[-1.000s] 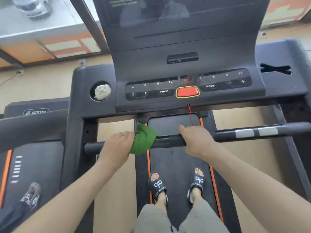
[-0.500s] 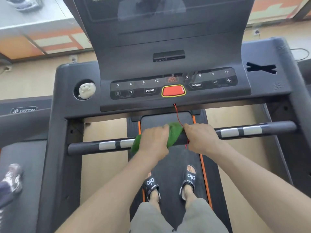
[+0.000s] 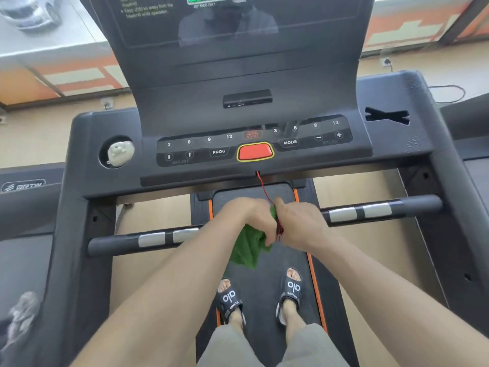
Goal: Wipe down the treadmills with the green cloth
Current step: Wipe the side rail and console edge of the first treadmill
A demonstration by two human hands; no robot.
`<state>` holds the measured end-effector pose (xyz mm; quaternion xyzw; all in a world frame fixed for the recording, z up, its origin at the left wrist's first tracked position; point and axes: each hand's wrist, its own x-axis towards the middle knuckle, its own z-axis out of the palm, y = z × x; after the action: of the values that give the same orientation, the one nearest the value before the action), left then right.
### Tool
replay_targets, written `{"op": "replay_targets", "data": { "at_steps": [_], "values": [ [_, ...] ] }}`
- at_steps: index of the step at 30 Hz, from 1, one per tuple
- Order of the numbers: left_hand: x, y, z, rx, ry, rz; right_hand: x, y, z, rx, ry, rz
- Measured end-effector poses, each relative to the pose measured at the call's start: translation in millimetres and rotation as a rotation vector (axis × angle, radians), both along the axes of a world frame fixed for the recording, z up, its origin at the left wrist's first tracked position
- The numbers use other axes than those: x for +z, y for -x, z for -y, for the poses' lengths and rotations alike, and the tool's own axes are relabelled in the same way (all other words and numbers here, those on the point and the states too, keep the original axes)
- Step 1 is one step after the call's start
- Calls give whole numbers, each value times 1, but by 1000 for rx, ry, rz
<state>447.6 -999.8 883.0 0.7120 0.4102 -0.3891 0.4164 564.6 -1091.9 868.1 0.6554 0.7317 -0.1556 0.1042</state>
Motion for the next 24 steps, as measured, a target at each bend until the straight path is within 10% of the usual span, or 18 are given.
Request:
{"op": "replay_targets", "data": {
  "at_steps": [7, 18, 24],
  "values": [
    [-39, 32, 111, -69, -1165, 335, 11, -11, 6, 11, -18, -129],
    [-30, 28, 76, -298, -1126, 322, 8, -17, 1, 13, 44, -189],
    [-7, 12, 30, -145, -489, 85, 1, -17, 1, 25, 27, -145]
  ]
}}
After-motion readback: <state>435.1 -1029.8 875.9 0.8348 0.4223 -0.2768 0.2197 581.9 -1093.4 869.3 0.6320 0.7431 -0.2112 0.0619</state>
